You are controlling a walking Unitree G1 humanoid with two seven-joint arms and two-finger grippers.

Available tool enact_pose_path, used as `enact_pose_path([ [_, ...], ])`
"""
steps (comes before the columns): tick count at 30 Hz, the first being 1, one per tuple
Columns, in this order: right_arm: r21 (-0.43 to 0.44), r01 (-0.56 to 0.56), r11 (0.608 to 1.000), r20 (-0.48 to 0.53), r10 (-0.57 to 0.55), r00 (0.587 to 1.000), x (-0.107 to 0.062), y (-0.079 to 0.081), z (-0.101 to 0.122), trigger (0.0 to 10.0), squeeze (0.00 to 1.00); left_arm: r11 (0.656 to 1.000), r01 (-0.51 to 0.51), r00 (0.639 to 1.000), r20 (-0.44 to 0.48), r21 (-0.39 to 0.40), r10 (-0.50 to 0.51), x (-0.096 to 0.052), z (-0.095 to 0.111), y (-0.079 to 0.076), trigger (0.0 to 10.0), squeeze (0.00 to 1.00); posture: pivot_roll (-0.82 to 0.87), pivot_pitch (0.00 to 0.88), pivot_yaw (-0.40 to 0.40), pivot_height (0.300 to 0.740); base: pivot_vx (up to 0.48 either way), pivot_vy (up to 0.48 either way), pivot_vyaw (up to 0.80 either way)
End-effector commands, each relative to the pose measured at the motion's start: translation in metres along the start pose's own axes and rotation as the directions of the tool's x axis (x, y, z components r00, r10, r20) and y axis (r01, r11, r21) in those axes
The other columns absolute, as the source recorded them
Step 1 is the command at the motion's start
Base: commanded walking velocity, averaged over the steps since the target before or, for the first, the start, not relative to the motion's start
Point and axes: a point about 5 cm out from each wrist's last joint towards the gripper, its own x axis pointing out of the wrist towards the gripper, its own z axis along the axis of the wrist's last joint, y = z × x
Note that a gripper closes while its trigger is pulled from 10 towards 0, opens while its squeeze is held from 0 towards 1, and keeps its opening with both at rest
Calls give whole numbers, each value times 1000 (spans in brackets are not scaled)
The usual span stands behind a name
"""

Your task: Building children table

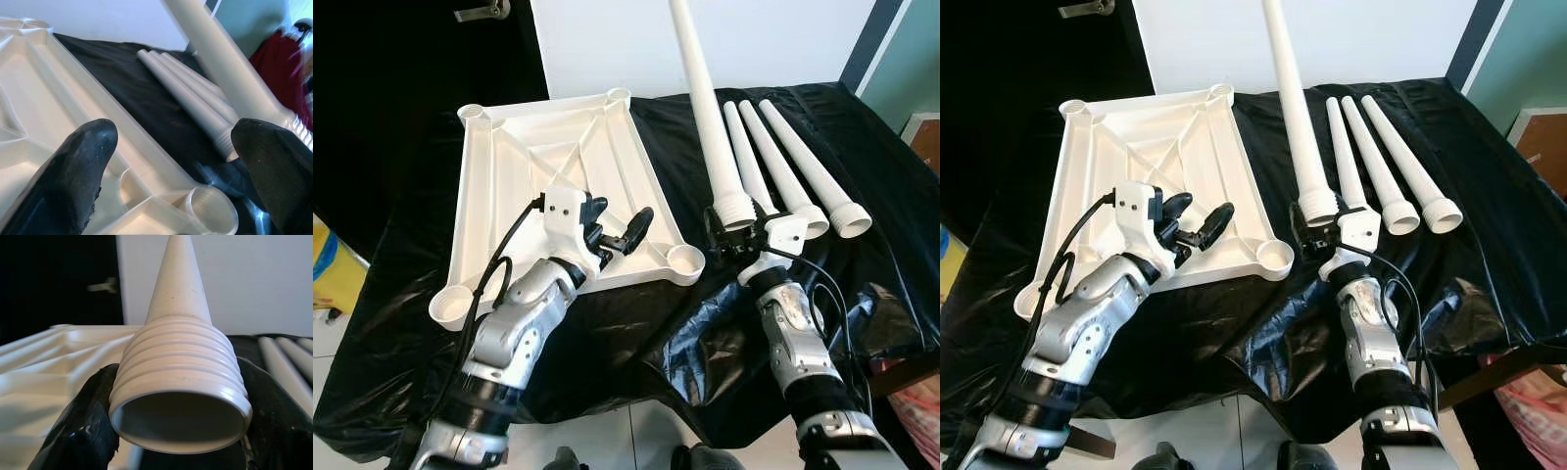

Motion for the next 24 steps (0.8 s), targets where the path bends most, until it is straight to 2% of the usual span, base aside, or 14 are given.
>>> enact_pose_path([
  [1, -2, -69, 998, 20, 69, 997, 2, 11, 5, 10000, 0, 944, 318, 948, 11, -84, -319, 2, 3, -14, 10000, 0, -5, 39, 8, 740, 0, 0, 0],
  [4, -7, -132, 991, 20, 132, 991, 0, 22, 6, 10000, 0, 914, 349, 937, 64, -208, -343, 10, 12, -14, 10000, 0, -7, 38, 9, 740, 0, 0, 0],
  [5, -7, -132, 991, 20, 132, 991, 0, 22, 6, 10000, 0, 914, 349, 937, 64, -208, -343, 10, 12, -14, 10000, 0, -7, 38, 9, 740, 0, 0, 0],
  [7, -7, -179, 984, 18, 179, 984, -1, 30, 6, 10000, 0, 903, 335, 942, 92, -269, -323, 19, 18, -11, 10000, 0, -12, 33, 14, 740, 0, 0, 0],
  [13, -6, -210, 978, 15, 210, 978, -2, 36, 6, 10000, 0, 895, 339, 941, 113, -288, -320, 23, 22, -9, 10000, 0, -15, 30, 17, 740, 0, 0, 0],
  [14, -5, -233, 972, 14, 233, 972, -4, 39, 6, 10000, 0, 882, 352, 936, 110, -312, -334, 23, 22, -10, 10000, 0, -15, 28, 20, 740, 0, 0, 0],
  [16, -4, -241, 971, 15, 241, 970, -4, 41, 6, 10000, 0, 878, 357, 934, 108, -320, -340, 23, 21, -10, 10000, 0, -15, 28, 20, 740, 0, 0, 0],
  [24, -17, -330, 944, 20, 330, 944, -11, 57, 8, 10000, 0, 892, 292, 955, 55, -344, -292, 33, 20, 1, 10000, 0, -17, 24, 19, 740, 0, 0, 0],
])
